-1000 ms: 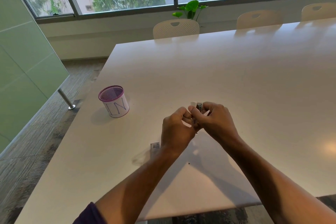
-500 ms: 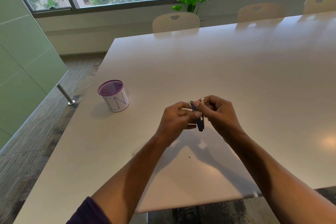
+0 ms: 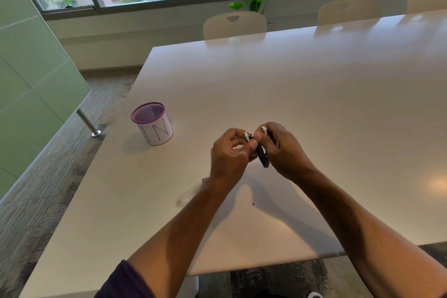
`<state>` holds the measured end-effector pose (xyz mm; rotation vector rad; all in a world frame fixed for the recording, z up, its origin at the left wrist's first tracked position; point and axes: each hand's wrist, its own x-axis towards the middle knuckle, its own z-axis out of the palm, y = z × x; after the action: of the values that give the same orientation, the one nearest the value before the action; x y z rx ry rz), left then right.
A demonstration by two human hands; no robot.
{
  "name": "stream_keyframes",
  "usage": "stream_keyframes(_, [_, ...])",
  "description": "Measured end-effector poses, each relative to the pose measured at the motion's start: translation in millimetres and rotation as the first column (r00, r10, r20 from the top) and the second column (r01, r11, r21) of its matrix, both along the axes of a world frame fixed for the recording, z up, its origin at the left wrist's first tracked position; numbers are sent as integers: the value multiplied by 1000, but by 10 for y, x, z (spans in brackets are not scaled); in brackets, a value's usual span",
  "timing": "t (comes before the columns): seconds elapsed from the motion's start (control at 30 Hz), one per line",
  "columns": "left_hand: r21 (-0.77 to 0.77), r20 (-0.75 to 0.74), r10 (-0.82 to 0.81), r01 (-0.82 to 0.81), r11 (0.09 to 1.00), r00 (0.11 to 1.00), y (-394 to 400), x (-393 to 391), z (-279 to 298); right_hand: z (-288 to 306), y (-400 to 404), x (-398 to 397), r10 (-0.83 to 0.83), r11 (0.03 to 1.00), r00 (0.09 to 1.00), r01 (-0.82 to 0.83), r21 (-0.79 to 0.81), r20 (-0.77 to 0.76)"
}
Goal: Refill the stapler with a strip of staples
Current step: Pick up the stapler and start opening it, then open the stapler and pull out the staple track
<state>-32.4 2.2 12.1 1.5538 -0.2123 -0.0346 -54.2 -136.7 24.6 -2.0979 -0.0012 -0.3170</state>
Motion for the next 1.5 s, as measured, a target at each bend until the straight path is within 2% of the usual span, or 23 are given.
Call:
stream_keyframes(0.13, [-60, 18, 49, -48, 997, 999, -34, -29, -5, -47, 51, 0, -53, 997, 997, 51, 51, 53])
stream_keyframes(0.23, [-207, -74, 110, -123, 971, 991, 24, 2, 13, -51, -112, 50, -220, 940, 975, 201, 276, 41])
stream_keyframes(0.3, [-254, -93, 109, -130, 959, 990, 83, 37, 42, -15, -220, 37, -203, 853, 979, 184, 488, -13])
stream_keyframes(0.37, [-323, -98, 88, -115, 939, 991, 137, 82, 57, 0, -266, 2, -146, 718, 987, 153, 679, -68])
stream_keyframes(0.47, [-374, -89, 31, -62, 925, 996, 208, 130, 119, -22, -327, -32, -127, 523, 982, 186, 832, -140])
stream_keyframes(0.53, [-305, -33, -13, 2, 952, 999, 273, 162, 146, -66, -386, -46, -132, 480, 972, 232, 846, -192])
stream_keyframes(0.57, [-201, 31, -16, 22, 979, 999, 303, 181, 152, -87, -411, -52, -132, 477, 968, 250, 842, -213])
stream_keyframes(0.6, [-22, 123, -17, 20, 1000, 992, 329, 198, 159, -107, -432, -61, -130, 479, 965, 261, 838, -226])
stream_keyframes(0.63, [191, 212, -42, 0, 982, 976, 353, 225, 160, -121, -445, -66, -125, 480, 965, 264, 837, -232])
stream_keyframes(0.7, [520, 272, -180, 13, 854, 945, 391, 271, 178, -136, -460, -78, -118, 470, 962, 272, 839, -246])
stream_keyframes(0.77, [709, 252, -356, 78, 701, 900, 401, 288, 216, -138, -469, -102, -90, 452, 960, 278, 848, -267])
stream_keyframes(0.83, [849, 343, -495, -38, 527, 798, 381, 305, 257, -150, -474, -122, -20, 442, 958, 265, 857, -285])
stream_keyframes(0.9, [898, 373, -605, -111, 425, 704, 322, 312, 278, -167, -462, -141, 58, 430, 954, 241, 870, -293])
stream_keyframes(0.97, [923, 309, -662, -48, 381, 683, 253, 304, 267, -178, -438, -149, 114, 434, 954, 204, 878, -278])
stream_keyframes(1.07, [943, 297, -722, -75, 323, 625, 157, 297, 212, -166, -408, -156, 142, 526, 953, 158, 836, -269])
stream_keyframes(1.33, [931, 268, -743, 32, 363, 613, 100, 354, 215, -124, -431, -197, 196, 636, 941, 92, 767, -275])
stream_keyframes(1.5, [915, 280, -728, 54, 399, 626, 114, 367, 258, -139, -415, -195, 178, 652, 955, 67, 756, -238])
